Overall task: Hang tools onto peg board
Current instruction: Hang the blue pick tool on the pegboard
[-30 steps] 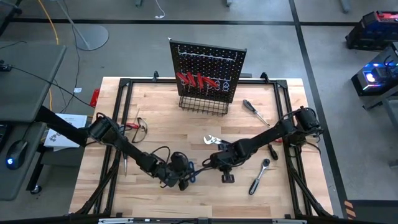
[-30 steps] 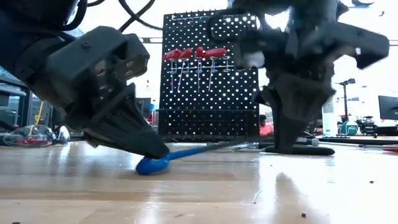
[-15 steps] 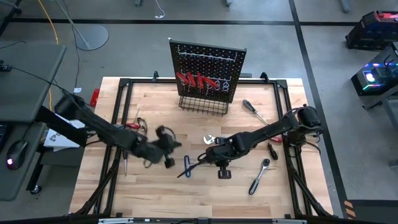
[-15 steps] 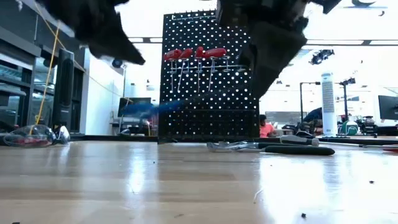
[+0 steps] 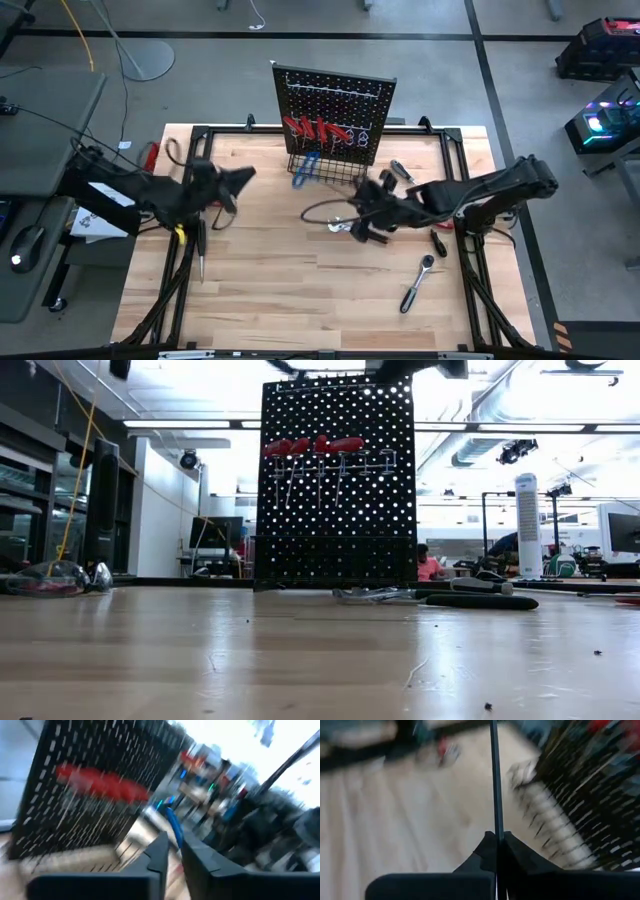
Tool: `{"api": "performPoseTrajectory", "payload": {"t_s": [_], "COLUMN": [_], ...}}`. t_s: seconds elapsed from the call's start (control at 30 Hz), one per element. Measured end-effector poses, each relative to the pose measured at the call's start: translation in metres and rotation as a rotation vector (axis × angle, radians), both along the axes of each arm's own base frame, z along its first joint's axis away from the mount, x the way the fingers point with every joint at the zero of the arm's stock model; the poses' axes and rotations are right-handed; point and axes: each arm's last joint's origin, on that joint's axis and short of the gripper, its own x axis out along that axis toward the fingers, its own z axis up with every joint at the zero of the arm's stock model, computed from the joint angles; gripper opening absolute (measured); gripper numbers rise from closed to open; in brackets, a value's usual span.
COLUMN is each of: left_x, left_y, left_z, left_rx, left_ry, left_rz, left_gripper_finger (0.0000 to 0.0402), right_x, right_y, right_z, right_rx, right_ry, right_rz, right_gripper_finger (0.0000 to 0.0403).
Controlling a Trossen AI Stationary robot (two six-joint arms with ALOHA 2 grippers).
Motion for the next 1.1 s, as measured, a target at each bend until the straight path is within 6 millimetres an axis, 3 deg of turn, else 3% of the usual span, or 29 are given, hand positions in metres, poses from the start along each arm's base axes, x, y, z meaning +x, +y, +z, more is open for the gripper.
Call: {"api": "performPoseTrajectory", "payload": {"t_s": [0.23, 0.47, 0.67, 0.93, 1.1], "left_x": [0.010, 0.044, 0.072, 0.105, 0.121], "left_y": [0.013, 0.024, 0.034, 0.050, 0.054], "left_z": [0.035, 0.036, 0.032, 0.053, 0.060], "left_rx": [0.023, -0.047, -0.144, -0.091, -0.065], "left_ry": [-0.301, -0.534, -0.715, -0.718, -0.615], "left_rz": [0.079, 0.105, 0.066, 0.054, 0.034], "left_gripper_finger": [0.0169, 0.0257, 0.0275, 0.0276, 0.0276], "right_x": [0.015, 0.027, 0.030, 0.034, 0.033], "right_y": [-0.009, -0.026, -0.035, -0.034, -0.035], "right_z": [0.031, 0.053, 0.055, 0.046, 0.039], "right_rx": [-0.137, -0.222, -0.205, -0.150, -0.145], "right_ry": [-0.305, -0.498, -0.525, -0.490, -0.437], "right_rz": [-0.093, -0.174, -0.175, -0.139, -0.162], "right_gripper_finger": [0.0000, 0.0000, 0.0000, 0.0000, 0.0000]}}
